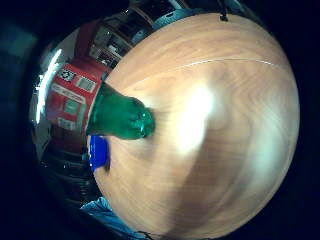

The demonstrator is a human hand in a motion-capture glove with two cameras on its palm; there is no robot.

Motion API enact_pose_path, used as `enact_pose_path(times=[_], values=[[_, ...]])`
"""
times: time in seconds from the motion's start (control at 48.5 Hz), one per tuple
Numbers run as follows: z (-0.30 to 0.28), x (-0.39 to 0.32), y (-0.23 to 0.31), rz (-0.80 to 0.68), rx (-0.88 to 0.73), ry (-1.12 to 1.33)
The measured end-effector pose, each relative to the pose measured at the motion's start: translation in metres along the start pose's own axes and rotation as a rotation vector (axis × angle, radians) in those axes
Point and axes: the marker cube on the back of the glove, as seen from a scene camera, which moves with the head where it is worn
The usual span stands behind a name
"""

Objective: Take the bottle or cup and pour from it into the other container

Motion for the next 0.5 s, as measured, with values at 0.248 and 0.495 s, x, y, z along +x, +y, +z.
enact_pose_path(times=[0.248, 0.495], values=[[0.033, 0.002, -0.017, 0.001, 0.043, -0.076], [0.049, 0.0, -0.029, 0.01, 0.154, -0.14]])
